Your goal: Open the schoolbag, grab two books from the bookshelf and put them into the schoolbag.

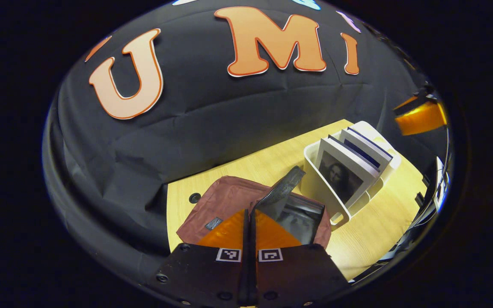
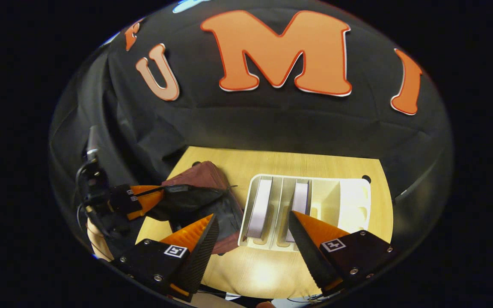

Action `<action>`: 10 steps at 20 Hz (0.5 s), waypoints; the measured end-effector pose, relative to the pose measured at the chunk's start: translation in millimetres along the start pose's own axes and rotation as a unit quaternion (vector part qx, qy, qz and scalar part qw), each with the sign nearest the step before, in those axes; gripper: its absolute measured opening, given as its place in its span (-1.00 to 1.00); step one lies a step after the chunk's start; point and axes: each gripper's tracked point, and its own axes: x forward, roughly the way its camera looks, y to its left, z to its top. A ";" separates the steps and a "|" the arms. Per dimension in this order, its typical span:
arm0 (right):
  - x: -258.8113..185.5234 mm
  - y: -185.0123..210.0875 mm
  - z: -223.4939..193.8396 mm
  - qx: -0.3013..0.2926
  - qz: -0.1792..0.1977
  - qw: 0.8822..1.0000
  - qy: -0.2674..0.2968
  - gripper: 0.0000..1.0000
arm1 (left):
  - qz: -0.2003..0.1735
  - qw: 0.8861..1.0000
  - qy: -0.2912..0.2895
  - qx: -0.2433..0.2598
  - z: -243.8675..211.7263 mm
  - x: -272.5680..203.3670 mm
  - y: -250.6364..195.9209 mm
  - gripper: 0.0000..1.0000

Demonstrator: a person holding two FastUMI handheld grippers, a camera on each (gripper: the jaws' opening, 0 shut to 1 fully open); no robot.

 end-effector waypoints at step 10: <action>116.0 1.9 -29.7 0.050 -0.045 0.986 0.154 0.97 | -0.022 0.999 0.002 -0.028 -9.6 8.6 8.1 -0.99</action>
